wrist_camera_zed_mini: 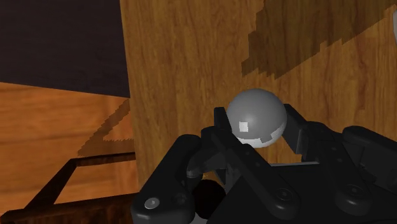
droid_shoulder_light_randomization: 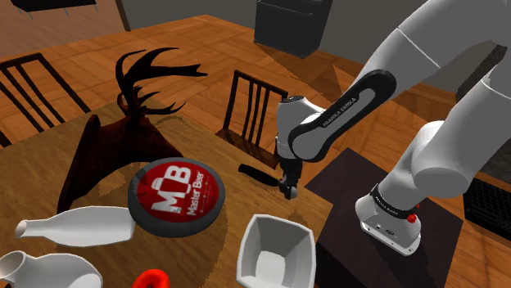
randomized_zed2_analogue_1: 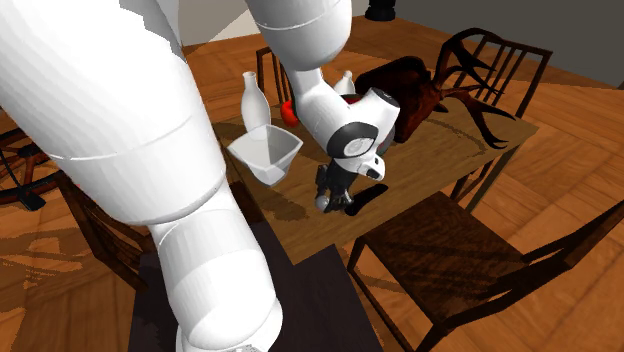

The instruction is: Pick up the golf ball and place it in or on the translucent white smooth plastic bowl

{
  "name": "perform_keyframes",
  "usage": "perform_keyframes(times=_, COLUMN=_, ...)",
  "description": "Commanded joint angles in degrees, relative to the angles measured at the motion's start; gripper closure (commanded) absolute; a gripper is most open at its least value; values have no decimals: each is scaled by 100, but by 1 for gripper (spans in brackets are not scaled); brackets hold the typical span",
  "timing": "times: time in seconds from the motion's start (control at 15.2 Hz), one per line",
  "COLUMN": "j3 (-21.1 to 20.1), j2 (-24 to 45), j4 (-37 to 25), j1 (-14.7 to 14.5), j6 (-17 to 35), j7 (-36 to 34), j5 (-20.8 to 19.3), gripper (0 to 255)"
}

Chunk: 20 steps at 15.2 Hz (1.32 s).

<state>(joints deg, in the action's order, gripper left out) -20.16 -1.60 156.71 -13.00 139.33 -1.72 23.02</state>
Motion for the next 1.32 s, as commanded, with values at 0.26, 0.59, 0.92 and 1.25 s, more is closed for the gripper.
perform_keyframes(times=0.26, j3=25, j2=-619, j4=-31, j1=-2, j6=-646, j7=-76, j5=8, gripper=255)
perform_keyframes(times=0.59, j3=68, j2=-1066, j4=-101, j1=-1, j6=-1158, j7=-140, j5=-12, gripper=255)
perform_keyframes(times=0.92, j3=123, j2=-1465, j4=-209, j1=0, j6=-1661, j7=-208, j5=-47, gripper=255)
perform_keyframes(times=1.25, j3=186, j2=-1814, j4=-354, j1=3, j6=-2151, j7=-278, j5=-92, gripper=255)
